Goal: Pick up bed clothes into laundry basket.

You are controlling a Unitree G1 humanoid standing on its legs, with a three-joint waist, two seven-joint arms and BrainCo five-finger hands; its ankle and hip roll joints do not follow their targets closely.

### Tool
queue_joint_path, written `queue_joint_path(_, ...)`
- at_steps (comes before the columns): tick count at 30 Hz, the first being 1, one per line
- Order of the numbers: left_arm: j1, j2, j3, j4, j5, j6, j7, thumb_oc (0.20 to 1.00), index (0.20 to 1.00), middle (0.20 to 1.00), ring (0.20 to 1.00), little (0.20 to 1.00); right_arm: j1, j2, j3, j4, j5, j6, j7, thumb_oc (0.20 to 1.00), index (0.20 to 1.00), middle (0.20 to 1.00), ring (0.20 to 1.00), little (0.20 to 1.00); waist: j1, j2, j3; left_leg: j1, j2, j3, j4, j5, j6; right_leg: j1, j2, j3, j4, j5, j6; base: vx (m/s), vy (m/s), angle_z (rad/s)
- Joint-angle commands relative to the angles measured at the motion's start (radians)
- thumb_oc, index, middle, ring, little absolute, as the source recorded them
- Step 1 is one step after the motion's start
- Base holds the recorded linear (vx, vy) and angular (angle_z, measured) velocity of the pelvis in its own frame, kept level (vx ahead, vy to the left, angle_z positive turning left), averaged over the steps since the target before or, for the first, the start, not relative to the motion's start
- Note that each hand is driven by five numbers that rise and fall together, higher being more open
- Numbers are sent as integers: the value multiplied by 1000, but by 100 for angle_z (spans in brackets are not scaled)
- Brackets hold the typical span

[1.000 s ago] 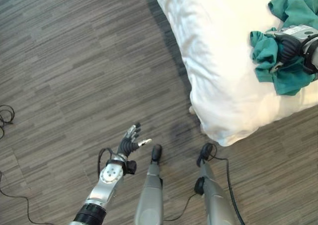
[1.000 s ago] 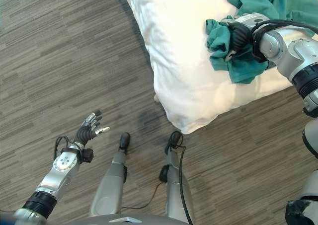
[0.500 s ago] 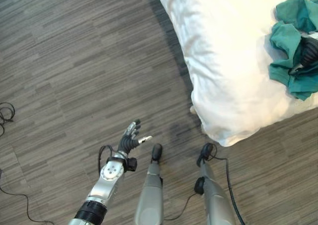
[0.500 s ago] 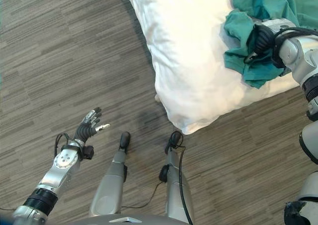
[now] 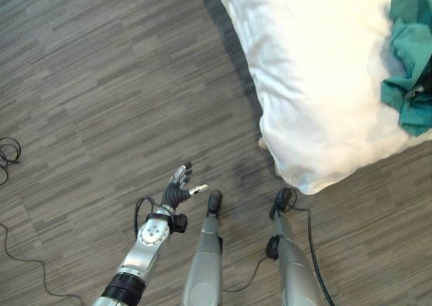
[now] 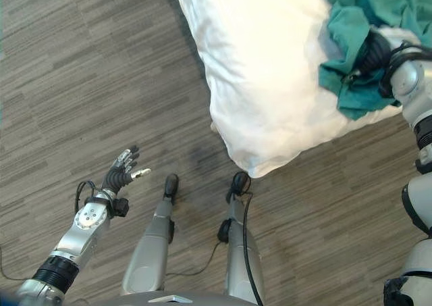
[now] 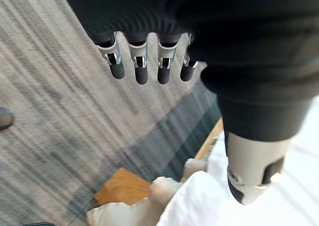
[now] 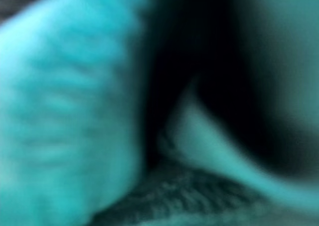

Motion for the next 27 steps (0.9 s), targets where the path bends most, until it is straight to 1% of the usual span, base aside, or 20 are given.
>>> queue_joint_path(1,-26,-3,2,-122,7,-48,13,1000,1000,1000,1000,1000,11,-3,189,163,-3,68,51,1000,1000,1000,1000,1000,16,87,87,-59,-49,-12,-84,183,16,13,44,83,14,-26,73,-32,10,-9)
queue_joint_path(2,-33,-8,2,-123,12,-49,18,1000,1000,1000,1000,1000,5,6,193,166,-10,68,50,1000,1000,1000,1000,1000,12,91,99,-73,-49,-11,-84,190,17,-2,44,86,14,-21,74,-34,10,-10)
queue_joint_path(3,-35,-10,2,-123,12,-49,20,1000,1000,1000,1000,1000,2,8,197,169,-15,71,49,501,501,501,501,501,11,92,103,-76,-49,-10,-84,191,17,-7,45,87,14,-21,73,-16,-1,-9)
queue_joint_path(4,-35,-10,2,-123,12,-49,20,1000,1000,1000,1000,1000,2,9,198,170,-15,71,49,200,200,200,200,200,11,93,103,-73,-48,-10,-84,187,16,-4,46,87,14,-24,73,-1,6,-3)
queue_joint_path(6,-39,-15,4,-122,17,-50,25,1000,1000,1000,1000,1000,12,16,201,166,-40,73,41,200,200,200,200,200,8,93,112,-74,-48,-9,-84,189,16,-6,48,91,14,-22,72,0,0,0)
queue_joint_path(8,-46,-21,4,-119,23,-50,31,1000,1000,1000,1000,1000,54,25,167,153,-40,73,24,200,200,200,200,200,0,91,114,-71,-47,-8,-84,192,17,-5,46,89,14,-19,73,-9,5,2)
queue_joint_path(10,-44,-35,19,-119,27,-53,47,1000,1000,1000,1000,1000,171,28,39,56,32,68,-31,200,200,200,200,200,-20,83,113,-45,-46,-7,-84,180,20,20,48,91,14,-25,71,4,18,5)
queue_joint_path(11,-39,-37,30,-120,34,-54,55,1000,1000,1000,1000,1000,278,28,-89,-35,105,59,-67,200,200,200,200,200,-34,73,106,-22,-46,-6,-84,172,22,43,50,92,14,-29,71,0,11,5)
queue_joint_path(12,-40,-34,27,-120,33,-54,55,1000,1000,1000,1000,1000,288,27,-99,-39,104,60,-67,200,200,200,200,200,-31,70,105,-26,-48,-6,-84,176,23,40,48,92,14,-26,71,0,0,0)
queue_joint_path(13,-27,-39,48,-125,36,-53,59,1000,1000,1000,1000,1000,376,29,-189,-121,146,54,-92,200,200,200,200,200,-48,67,100,-5,-46,-3,-84,164,23,59,51,91,14,-31,71,0,0,0)
queue_joint_path(15,-9,-27,67,-126,41,-54,60,1000,1000,1000,1000,1000,556,34,-382,-257,202,43,-119,200,200,200,200,200,-61,49,82,21,-45,-1,-84,157,26,88,46,87,14,-34,72,28,0,-2)
queue_joint_path(16,19,-28,95,-128,44,-53,61,1000,1000,1000,1000,1000,766,86,-598,-379,269,18,-155,200,200,200,200,200,-84,37,58,61,-44,0,-84,139,32,130,46,82,14,-44,72,70,-6,-4)
queue_joint_path(18,47,-15,112,-130,43,-53,53,1000,1000,1000,1000,1000,912,135,-755,-442,320,-3,-180,200,200,200,200,200,-95,28,35,98,-43,3,-84,124,38,169,44,81,14,-54,73,99,1,0)
queue_joint_path(19,80,-4,146,-128,38,-55,44,1000,1000,1000,1000,1000,1031,185,-887,-489,386,-34,-196,200,200,200,200,200,-113,22,4,147,-38,8,-84,102,43,215,41,79,14,-68,75,92,12,-4)
queue_joint_path(20,79,-2,143,-129,38,-54,44,1000,1000,1000,1000,1000,1039,187,-894,-494,385,-33,-195,200,200,200,200,200,-111,20,4,144,-40,8,-84,107,44,213,39,79,14,-64,75,104,12,-13)
queue_joint_path(22,105,9,160,-127,36,-56,34,1000,1000,1000,1000,1000,1102,241,-984,-500,472,-59,-210,200,200,200,200,200,-125,14,-27,191,-41,13,-84,85,52,256,37,83,14,-84,76,94,17,-15)
queue_joint_path(23,120,12,171,-129,35,-55,29,1000,1000,1000,1000,1000,1143,273,-1036,-523,502,-70,-211,200,200,200,200,200,-129,8,-41,211,-44,15,-84,81,58,273,33,87,14,-84,77,146,33,-9)
queue_joint_path(24,134,13,188,-126,35,-52,23,1000,1000,1000,1000,1000,1174,294,-1071,-551,518,-78,-211,200,200,200,200,200,-137,7,-59,235,-43,18,-84,66,62,293,34,93,14,-93,78,96,52,-7)
queue_joint_path(25,144,14,200,-126,34,-50,18,1000,1000,1000,1000,1000,1196,313,-1103,-580,537,-85,-209,200,200,200,200,200,-142,4,-76,248,-47,20,-84,66,67,303,31,98,14,-93,79,120,58,-11)
queue_joint_path(27,155,11,214,-116,36,-41,10,1000,1000,1000,1000,1000,1202,336,-1135,-602,584,-93,-204,200,200,200,200,200,-151,-1,-112,285,-49,23,-84,52,76,333,29,104,14,-98,80,99,67,-19)
